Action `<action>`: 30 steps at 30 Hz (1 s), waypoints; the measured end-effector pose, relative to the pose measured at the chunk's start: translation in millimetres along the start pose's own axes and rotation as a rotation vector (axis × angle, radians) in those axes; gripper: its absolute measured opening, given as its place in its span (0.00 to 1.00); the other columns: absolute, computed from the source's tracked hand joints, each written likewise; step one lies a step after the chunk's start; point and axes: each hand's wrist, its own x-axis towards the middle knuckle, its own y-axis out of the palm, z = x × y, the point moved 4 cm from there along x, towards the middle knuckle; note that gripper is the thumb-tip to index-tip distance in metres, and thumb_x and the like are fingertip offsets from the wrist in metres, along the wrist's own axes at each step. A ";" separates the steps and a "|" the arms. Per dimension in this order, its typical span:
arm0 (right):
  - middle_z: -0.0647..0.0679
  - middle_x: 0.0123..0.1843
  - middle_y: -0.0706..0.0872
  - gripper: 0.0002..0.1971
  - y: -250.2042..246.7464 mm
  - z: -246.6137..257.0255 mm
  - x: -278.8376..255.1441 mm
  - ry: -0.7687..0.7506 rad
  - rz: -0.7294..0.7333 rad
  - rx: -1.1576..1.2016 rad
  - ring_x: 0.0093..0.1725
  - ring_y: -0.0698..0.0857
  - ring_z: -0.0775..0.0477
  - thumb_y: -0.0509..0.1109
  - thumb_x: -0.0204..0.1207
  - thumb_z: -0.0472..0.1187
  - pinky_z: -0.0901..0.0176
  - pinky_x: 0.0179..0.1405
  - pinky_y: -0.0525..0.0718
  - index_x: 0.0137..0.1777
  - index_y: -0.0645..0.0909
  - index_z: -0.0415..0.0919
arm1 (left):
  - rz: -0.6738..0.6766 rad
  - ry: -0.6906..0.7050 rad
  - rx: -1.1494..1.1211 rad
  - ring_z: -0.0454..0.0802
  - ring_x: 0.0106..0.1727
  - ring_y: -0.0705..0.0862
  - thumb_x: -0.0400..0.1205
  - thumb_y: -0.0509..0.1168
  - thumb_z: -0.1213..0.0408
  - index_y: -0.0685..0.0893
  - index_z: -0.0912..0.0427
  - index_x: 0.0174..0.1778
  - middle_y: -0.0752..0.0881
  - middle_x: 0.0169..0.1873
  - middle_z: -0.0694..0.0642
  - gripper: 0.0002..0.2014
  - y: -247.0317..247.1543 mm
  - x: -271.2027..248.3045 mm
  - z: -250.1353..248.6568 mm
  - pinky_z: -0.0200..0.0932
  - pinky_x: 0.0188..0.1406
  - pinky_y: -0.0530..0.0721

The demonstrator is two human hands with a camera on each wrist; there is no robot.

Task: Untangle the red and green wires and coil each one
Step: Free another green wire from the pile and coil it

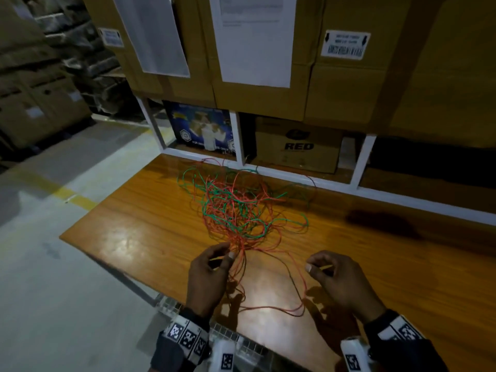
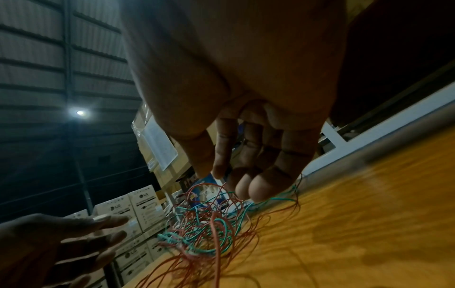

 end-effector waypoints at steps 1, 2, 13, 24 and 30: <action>0.63 0.46 0.89 0.02 -1.2 4.1 8.4 0.006 -0.019 -0.011 0.47 0.86 0.66 0.78 0.79 0.48 0.73 0.40 0.78 0.46 0.88 0.56 | 0.031 0.017 0.009 0.42 0.49 0.92 0.82 0.75 0.62 0.91 0.50 0.58 0.94 0.47 0.47 0.10 0.0 12.4 -1.3 0.44 0.42 0.89; 0.62 0.45 0.89 0.02 -2.5 9.2 17.1 0.010 -0.033 -0.026 0.47 0.86 0.66 0.78 0.79 0.47 0.75 0.39 0.76 0.46 0.88 0.54 | 0.057 0.032 0.017 0.39 0.49 0.92 0.82 0.75 0.62 0.91 0.50 0.59 0.93 0.49 0.45 0.10 -1.2 25.0 -3.0 0.45 0.43 0.90; 0.47 0.70 0.83 0.27 29.3 48.6 154.9 0.017 -0.070 -0.250 0.66 0.85 0.47 0.79 0.77 0.45 0.46 0.66 0.85 0.76 0.79 0.58 | 0.264 0.153 0.050 0.38 0.48 0.90 0.83 0.75 0.60 0.89 0.46 0.62 0.90 0.49 0.45 0.12 -7.1 122.8 -14.1 0.37 0.41 0.88; 0.57 0.46 0.92 0.04 52.8 92.2 106.7 -0.215 0.110 0.108 0.45 0.89 0.60 0.80 0.78 0.39 0.68 0.43 0.83 0.50 0.91 0.47 | 0.177 0.048 -0.069 0.49 0.47 0.92 0.81 0.76 0.59 0.90 0.42 0.60 0.92 0.45 0.46 0.12 -28.9 123.4 19.7 0.52 0.41 0.90; 0.60 0.49 0.92 0.10 37.8 54.4 79.9 -0.115 0.167 -0.093 0.50 0.89 0.64 0.80 0.77 0.41 0.68 0.51 0.85 0.42 0.88 0.60 | 0.129 -0.037 -0.044 0.51 0.51 0.91 0.81 0.75 0.58 0.89 0.44 0.61 0.91 0.48 0.48 0.13 -29.3 109.2 27.5 0.58 0.44 0.92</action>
